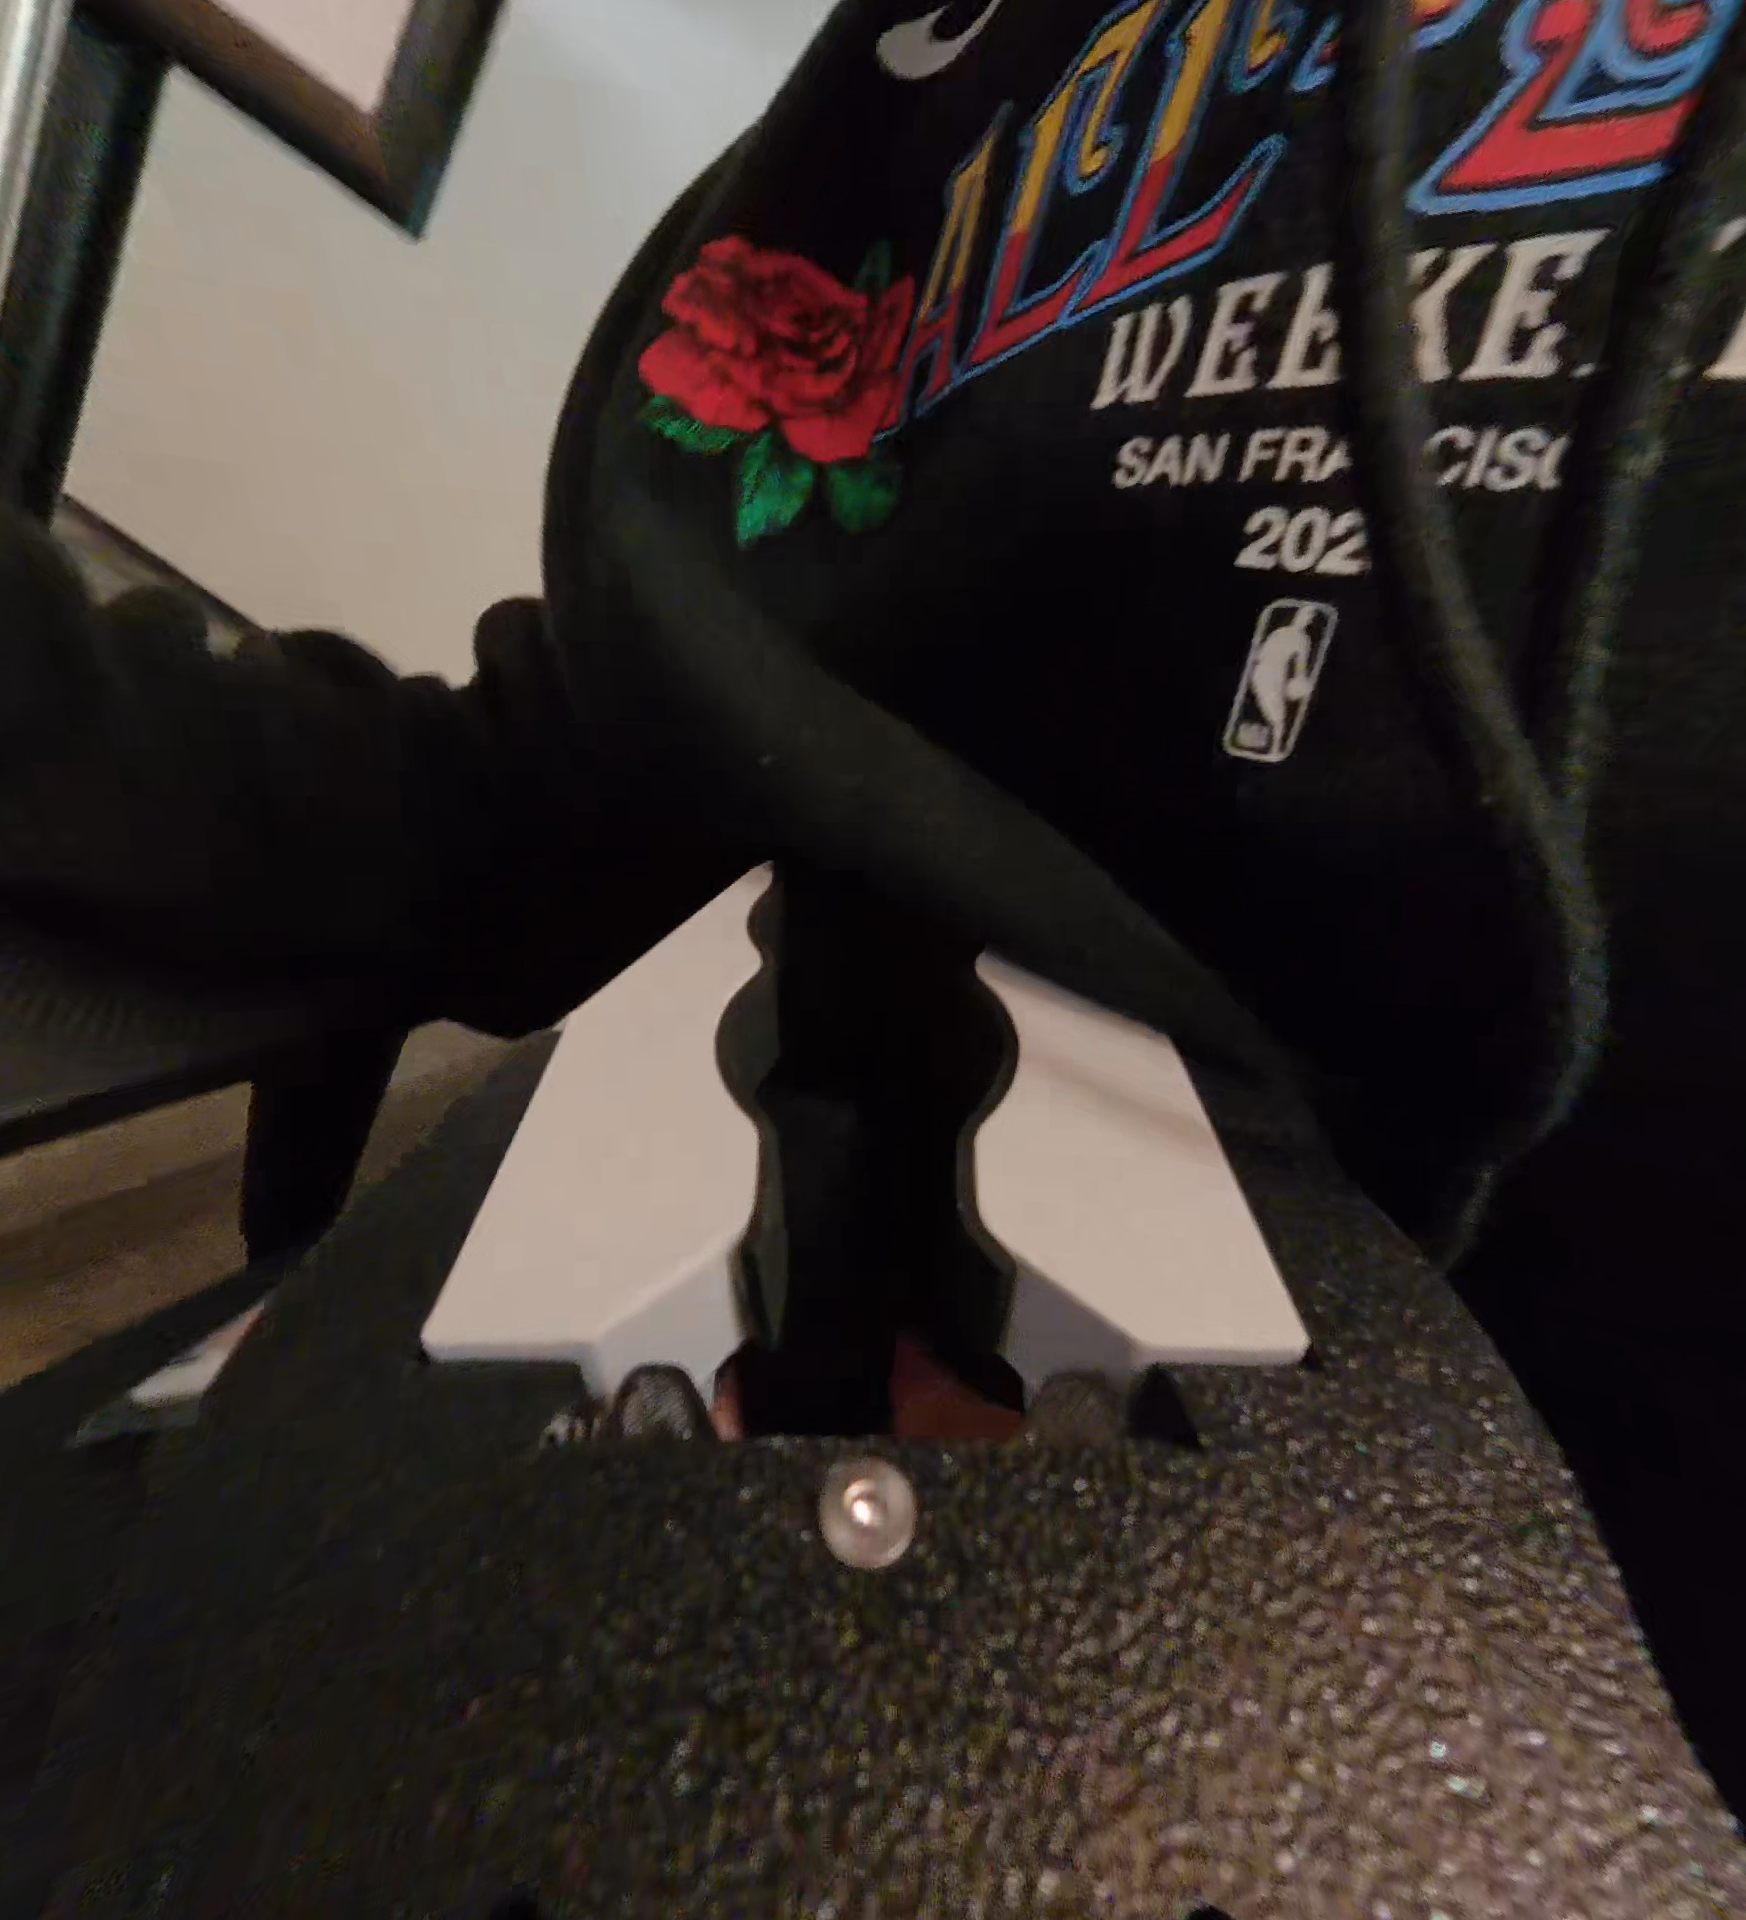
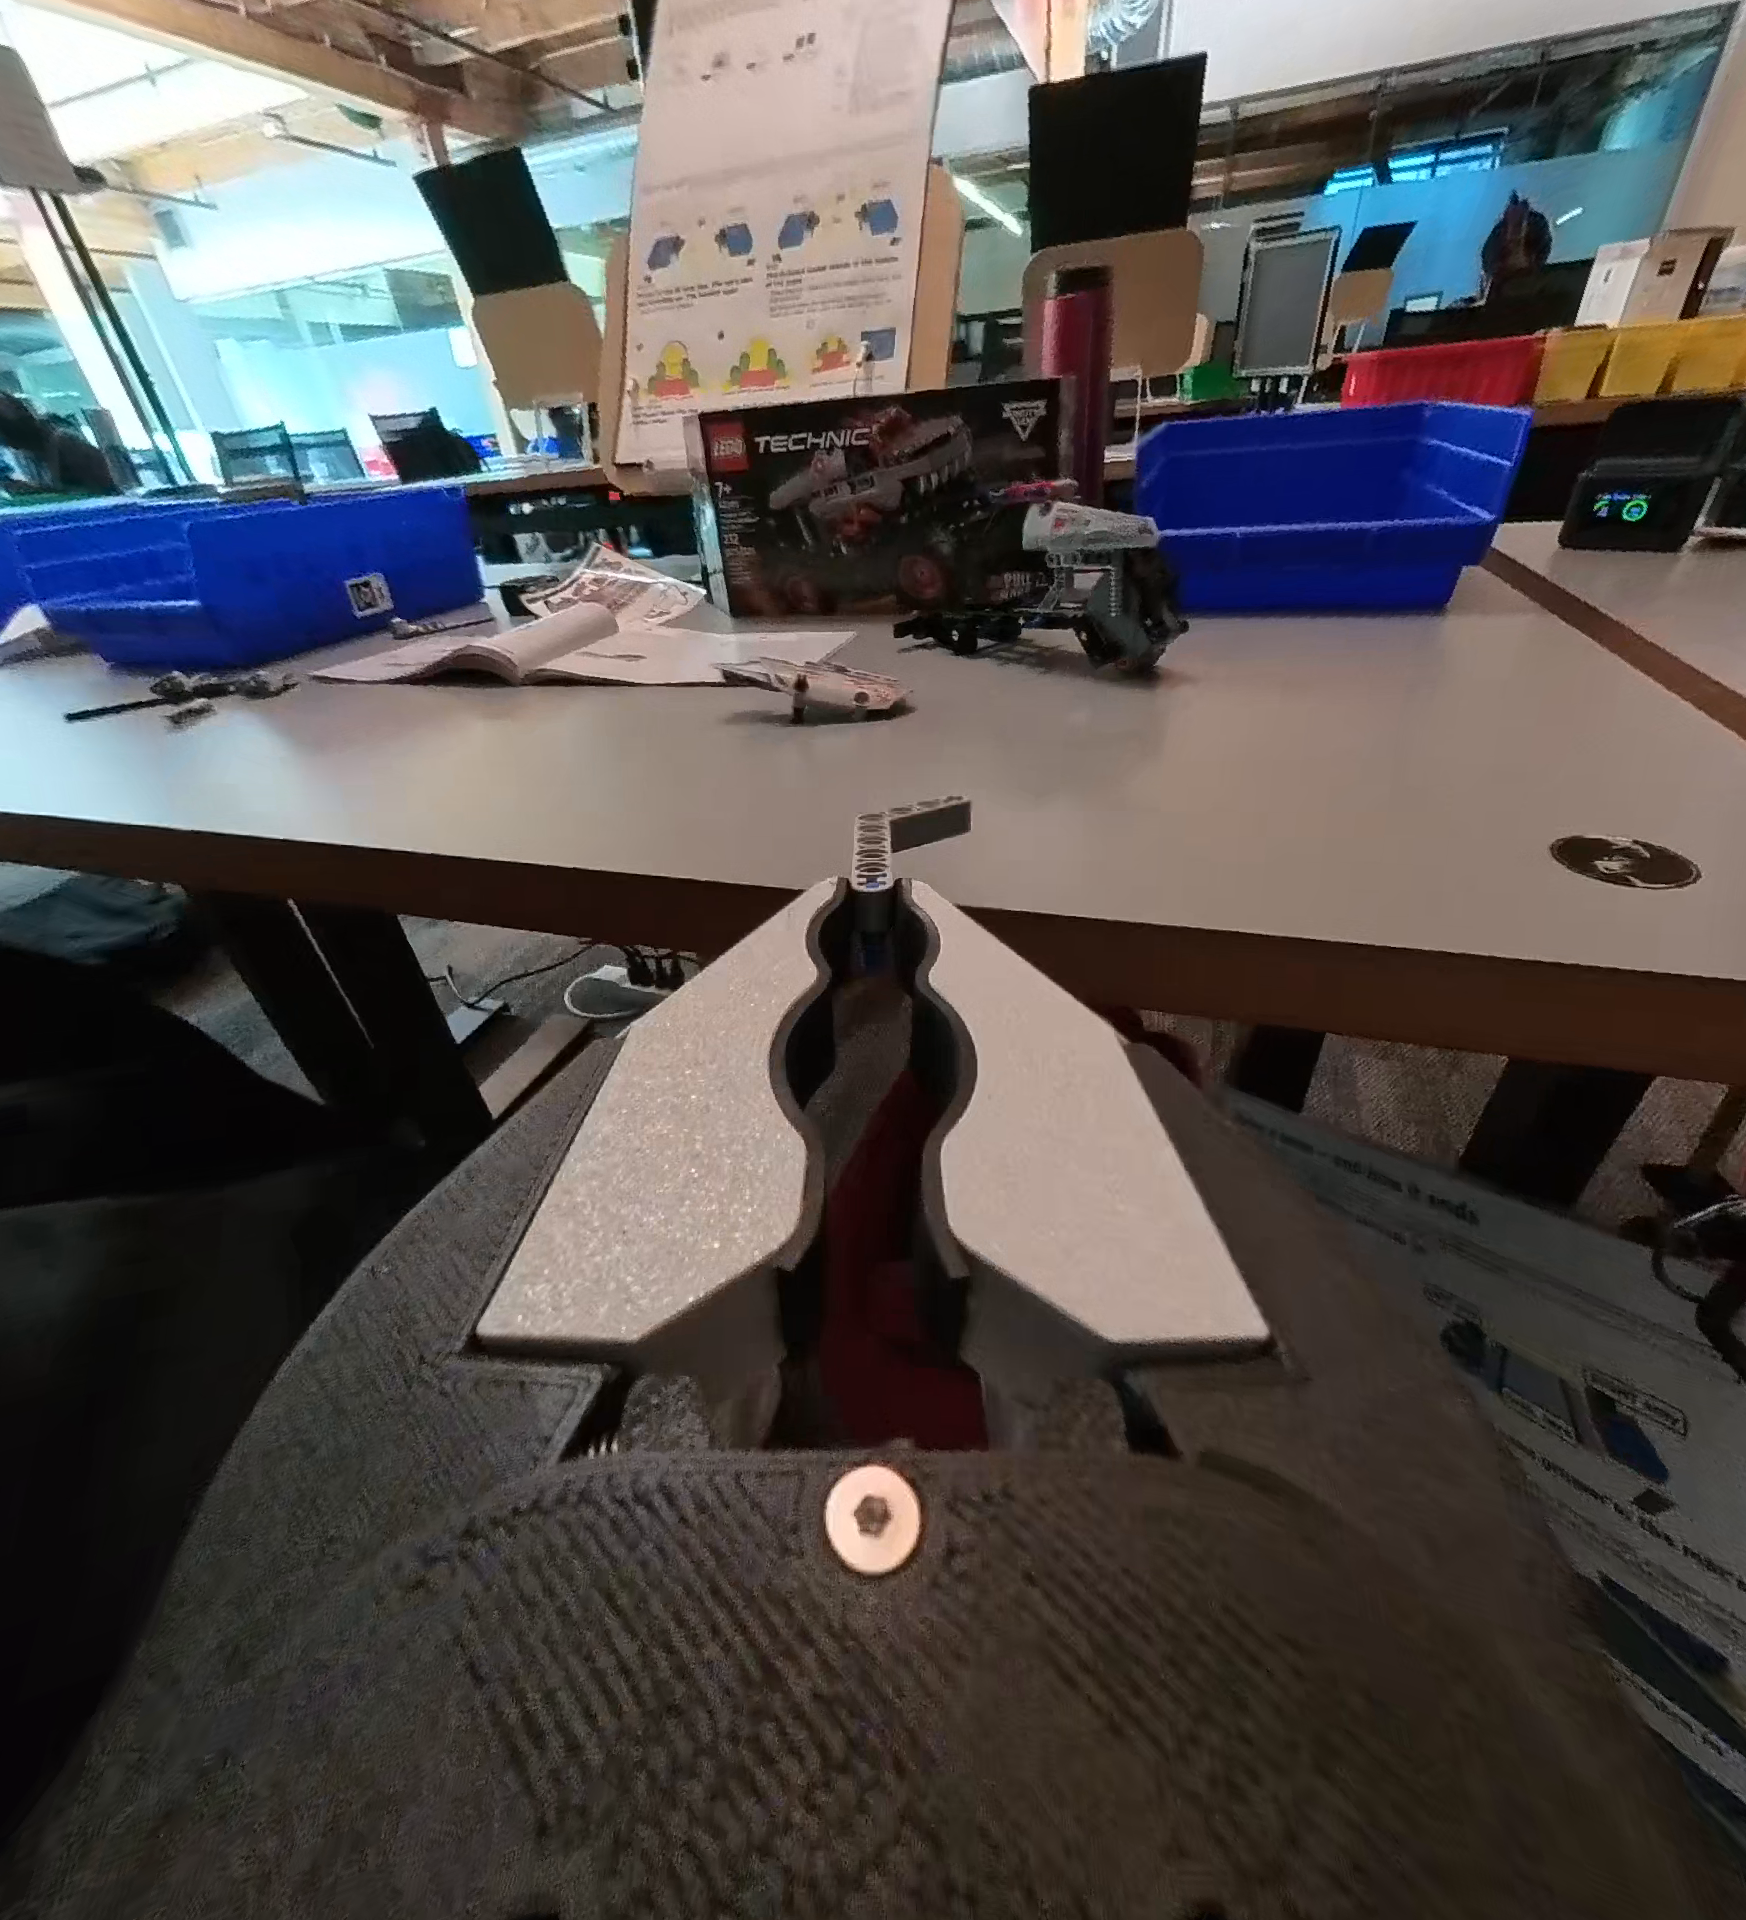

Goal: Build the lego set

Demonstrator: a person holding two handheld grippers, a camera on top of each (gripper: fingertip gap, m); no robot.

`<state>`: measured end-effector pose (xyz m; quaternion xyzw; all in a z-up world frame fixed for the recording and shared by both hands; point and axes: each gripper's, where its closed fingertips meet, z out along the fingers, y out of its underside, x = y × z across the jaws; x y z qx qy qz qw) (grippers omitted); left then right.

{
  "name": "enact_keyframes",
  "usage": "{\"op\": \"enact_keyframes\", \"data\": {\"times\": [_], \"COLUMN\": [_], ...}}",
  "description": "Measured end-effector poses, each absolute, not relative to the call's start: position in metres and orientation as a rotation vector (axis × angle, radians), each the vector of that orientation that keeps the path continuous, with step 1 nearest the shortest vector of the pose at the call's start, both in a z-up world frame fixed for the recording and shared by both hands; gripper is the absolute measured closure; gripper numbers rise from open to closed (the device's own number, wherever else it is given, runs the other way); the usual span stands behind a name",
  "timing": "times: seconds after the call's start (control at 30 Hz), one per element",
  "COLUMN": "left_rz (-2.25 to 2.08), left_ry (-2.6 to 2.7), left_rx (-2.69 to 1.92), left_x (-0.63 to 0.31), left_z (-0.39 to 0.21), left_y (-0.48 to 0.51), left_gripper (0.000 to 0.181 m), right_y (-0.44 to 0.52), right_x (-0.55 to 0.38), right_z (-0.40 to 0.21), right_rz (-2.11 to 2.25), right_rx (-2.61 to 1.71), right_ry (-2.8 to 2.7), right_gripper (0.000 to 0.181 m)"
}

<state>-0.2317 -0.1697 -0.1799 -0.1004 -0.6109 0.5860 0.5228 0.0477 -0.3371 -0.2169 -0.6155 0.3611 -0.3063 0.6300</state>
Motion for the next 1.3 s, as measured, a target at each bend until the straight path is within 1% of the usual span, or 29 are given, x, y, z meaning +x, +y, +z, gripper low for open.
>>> {"op": "enact_keyframes", "data": {"times": [0.17, 0.3, 0.47, 0.6, 0.67, 0.73, 0.8, 0.87, 0.93, 1.07, 1.3], "left_rz": [1.495, 1.592, 1.649, 1.732, 1.764, 1.803, 1.764, 1.456, 1.16, 0.958, 0.922], "left_ry": [-1.433, -1.407, -1.457, -1.648, -1.729, -1.956, -2.152, -2.141, -2.041, -1.931, -1.926], "left_rx": [-0.257, -0.22, -0.276, -0.414, -0.436, -0.423, -0.456, -0.587, -0.699, -0.623, -0.492], "left_x": [-0.274, -0.305, -0.327, -0.327, -0.312, -0.276, -0.243, -0.259, -0.287, -0.286, -0.246], "left_z": [-0.144, -0.126, -0.124, -0.145, -0.162, -0.195, -0.236, -0.275, -0.294, -0.296, -0.29], "left_y": [-0.154, -0.143, -0.143, -0.156, -0.167, -0.192, -0.213, -0.213, -0.197, -0.181, -0.178], "left_gripper": [0.162, 0.168, 0.167, 0.153, 0.137, 0.142, 0.163, 0.166, 0.171, 0.18, 0.181], "right_y": [-0.324, -0.306, -0.292, -0.277, -0.271, -0.266, -0.265, -0.265, -0.27, -0.285, -0.313], "right_x": [0.037, 0.03, 0.026, 0.032, 0.034, 0.035, 0.036, 0.037, 0.041, 0.047, 0.059], "right_z": [-0.204, -0.2, -0.186, -0.193, -0.195, -0.201, -0.206, -0.209, -0.219, -0.234, -0.258], "right_rz": [-0.709, -0.734, -0.734, -0.695, -0.687, -0.68, -0.68, -0.668, -0.685, -0.653, -0.586], "right_rx": [-1.399, -1.452, -1.428, -1.462, -1.481, -1.518, -1.54, -1.548, -1.591, -1.587, -1.569], "right_ry": [0.773, 0.713, 0.668, 0.643, 0.632, 0.629, 0.644, 0.665, 0.704, 0.819, 0.946], "right_gripper": [0.175, 0.175, 0.175, 0.175, 0.175, 0.175, 0.175, 0.175, 0.175, 0.175, 0.175]}}
